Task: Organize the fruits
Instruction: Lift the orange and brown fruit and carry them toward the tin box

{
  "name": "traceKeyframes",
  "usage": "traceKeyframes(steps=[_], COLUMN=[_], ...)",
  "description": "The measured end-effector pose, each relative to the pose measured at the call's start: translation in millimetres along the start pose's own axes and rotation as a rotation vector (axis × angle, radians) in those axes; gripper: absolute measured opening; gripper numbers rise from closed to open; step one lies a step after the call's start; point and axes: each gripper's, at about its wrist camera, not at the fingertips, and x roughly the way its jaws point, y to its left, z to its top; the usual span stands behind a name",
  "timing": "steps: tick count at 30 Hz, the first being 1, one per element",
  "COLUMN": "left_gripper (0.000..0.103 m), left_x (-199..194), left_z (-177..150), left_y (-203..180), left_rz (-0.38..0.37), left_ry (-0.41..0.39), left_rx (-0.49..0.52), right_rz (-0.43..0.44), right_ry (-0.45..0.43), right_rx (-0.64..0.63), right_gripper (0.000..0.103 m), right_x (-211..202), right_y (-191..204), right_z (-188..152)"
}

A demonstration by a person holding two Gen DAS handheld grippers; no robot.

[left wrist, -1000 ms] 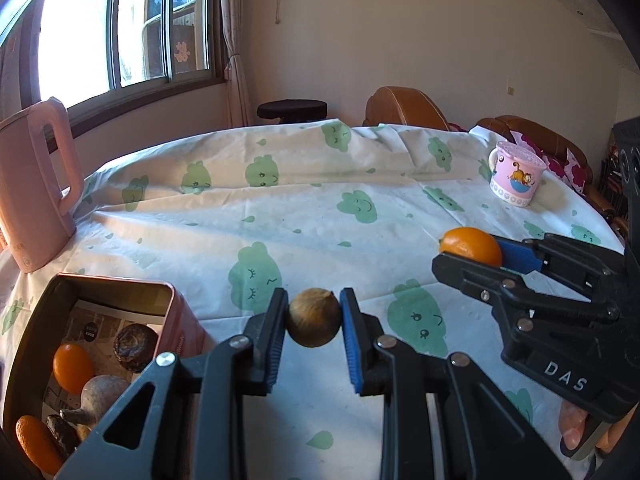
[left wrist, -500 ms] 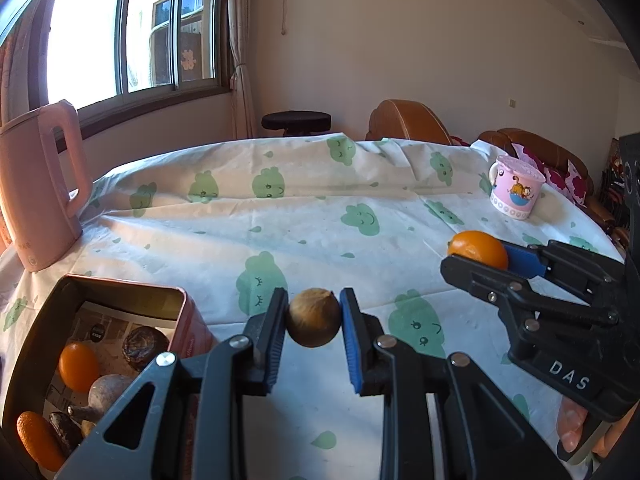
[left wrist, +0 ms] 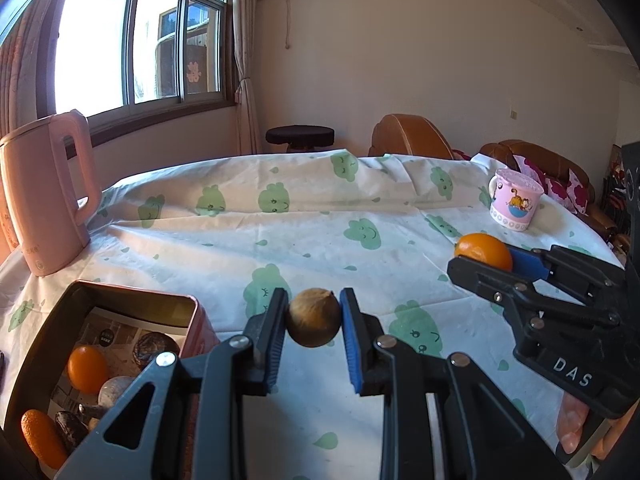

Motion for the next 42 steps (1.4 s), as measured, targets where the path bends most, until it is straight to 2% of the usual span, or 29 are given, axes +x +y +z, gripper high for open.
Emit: traceKeyframes(steps=[42], left_gripper=[0.028], left_x=[-32], left_z=[-5], left_y=[-2], left_rz=[0.068], left_ry=[-0.175], left_rx=[0.009], right_rz=[-0.031], right_ry=[-0.145], right_rx=[-0.028], right_gripper=[0.035], right_x=[-26], right_y=[4], right_z=[-3])
